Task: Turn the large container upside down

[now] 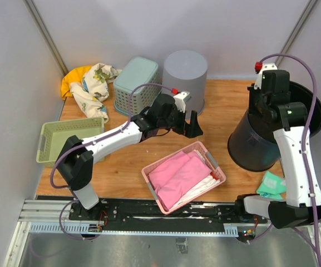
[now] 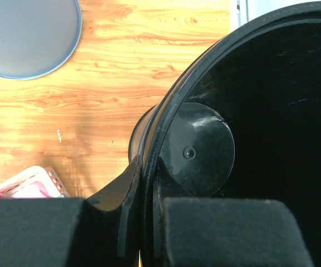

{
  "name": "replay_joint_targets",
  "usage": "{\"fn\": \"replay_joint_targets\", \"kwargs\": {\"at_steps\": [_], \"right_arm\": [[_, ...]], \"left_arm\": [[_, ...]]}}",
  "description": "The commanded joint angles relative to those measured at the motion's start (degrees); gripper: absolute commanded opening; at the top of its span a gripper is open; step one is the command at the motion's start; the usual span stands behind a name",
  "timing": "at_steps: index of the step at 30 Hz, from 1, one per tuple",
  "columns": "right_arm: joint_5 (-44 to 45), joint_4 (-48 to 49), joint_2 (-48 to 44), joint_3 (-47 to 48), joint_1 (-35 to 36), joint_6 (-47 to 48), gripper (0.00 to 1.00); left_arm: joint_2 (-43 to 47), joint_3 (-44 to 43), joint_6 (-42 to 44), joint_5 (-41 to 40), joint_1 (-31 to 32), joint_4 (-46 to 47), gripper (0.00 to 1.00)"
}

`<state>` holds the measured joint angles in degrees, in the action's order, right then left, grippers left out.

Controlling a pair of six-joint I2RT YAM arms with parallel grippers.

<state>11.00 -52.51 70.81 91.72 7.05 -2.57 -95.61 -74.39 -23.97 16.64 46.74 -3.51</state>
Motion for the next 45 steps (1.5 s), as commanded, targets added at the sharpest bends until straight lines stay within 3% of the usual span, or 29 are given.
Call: {"fn": "replay_joint_targets", "kwargs": {"at_steps": [1, 9, 14, 17, 24, 35, 41, 45], "right_arm": [[-1.20, 4.01, -4.82, 6.11, -0.46, -1.08, 0.00], [-4.32, 4.22, -4.20, 15.62, -0.47, -1.35, 0.01], [-2.39, 3.94, -4.70, 18.27, -0.46, -0.50, 0.01], [-0.66, 3.89, -4.95, 18.80, -0.48, 0.16, 0.01], [1.12, 4.17, -4.42, 20.71, -0.41, 0.81, 0.01], [0.33, 4.61, -3.28, 21.62, -0.47, 0.80, 0.01], [-0.37, 5.33, -1.24, 26.62, -0.45, 2.84, 0.01], [-1.35, 7.56, -0.40, 31.70, -0.43, 6.08, 0.01]], "left_arm": [[-2.93, -4.99, 1.80, 2.96, 0.46, -0.60, 0.99], [-12.62, -12.26, -1.31, 1.78, 0.54, 0.35, 0.99], [-19.87, -19.36, -1.55, 1.81, 1.42, -6.40, 0.98], [-21.07, -18.92, -3.43, 3.35, 2.45, -7.85, 0.97], [-20.01, -9.90, -13.87, 13.81, 4.28, 3.77, 0.97], [-21.92, -9.21, -23.91, 25.65, 8.89, 15.49, 0.96], [-16.35, -18.29, -10.27, 10.90, 7.08, -3.93, 0.99], [-12.93, -21.50, -6.34, 3.22, 4.41, -10.81, 0.99]]}}
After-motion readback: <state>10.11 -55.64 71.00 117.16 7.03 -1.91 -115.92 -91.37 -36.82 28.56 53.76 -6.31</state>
